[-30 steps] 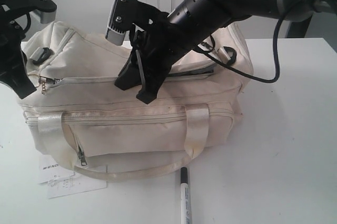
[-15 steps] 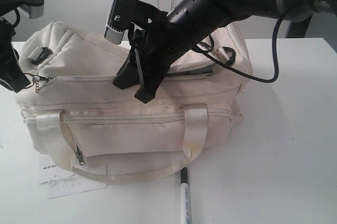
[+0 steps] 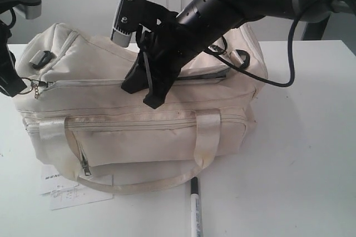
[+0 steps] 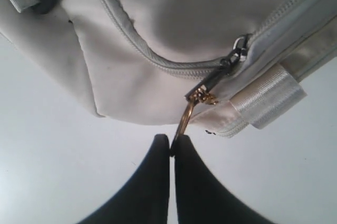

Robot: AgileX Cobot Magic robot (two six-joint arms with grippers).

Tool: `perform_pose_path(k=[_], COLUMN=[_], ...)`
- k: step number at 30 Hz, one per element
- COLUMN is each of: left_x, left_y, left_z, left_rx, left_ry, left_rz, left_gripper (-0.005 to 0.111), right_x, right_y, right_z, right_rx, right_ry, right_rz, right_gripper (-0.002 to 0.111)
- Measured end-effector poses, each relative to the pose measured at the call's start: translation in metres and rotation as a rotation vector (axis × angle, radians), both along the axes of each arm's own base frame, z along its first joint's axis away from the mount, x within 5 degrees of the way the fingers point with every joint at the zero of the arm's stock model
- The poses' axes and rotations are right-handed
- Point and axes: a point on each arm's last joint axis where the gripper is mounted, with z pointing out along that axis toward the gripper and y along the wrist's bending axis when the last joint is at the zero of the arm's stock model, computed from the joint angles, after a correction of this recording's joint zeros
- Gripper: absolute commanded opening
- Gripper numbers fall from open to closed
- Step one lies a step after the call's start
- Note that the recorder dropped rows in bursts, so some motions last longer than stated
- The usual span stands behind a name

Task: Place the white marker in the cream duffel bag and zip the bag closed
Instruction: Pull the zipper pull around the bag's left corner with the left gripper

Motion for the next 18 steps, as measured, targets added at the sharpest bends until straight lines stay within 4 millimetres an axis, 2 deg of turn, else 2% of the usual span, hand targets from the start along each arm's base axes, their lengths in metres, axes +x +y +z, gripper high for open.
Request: perform_pose_path(k=[8,18], left_x=[0.001,0.004], left_y=[0.0,0.003], left_z=[-0.001,-0.018], left_rx=[-0.009,0.025], left_ry=[-0.008,-0.032], left_rz=[-0.001,0.017], left_gripper=[0.0,0.0], right_x=[-0.001,-0.005], right_y=[-0.002,-0.005], right_z=[0.003,0.0], right_rx=[-0.013,-0.076], right_ry=[-0.016,-0.006], right_rz=[0.003,0.045], right_gripper=[0.0,0.0])
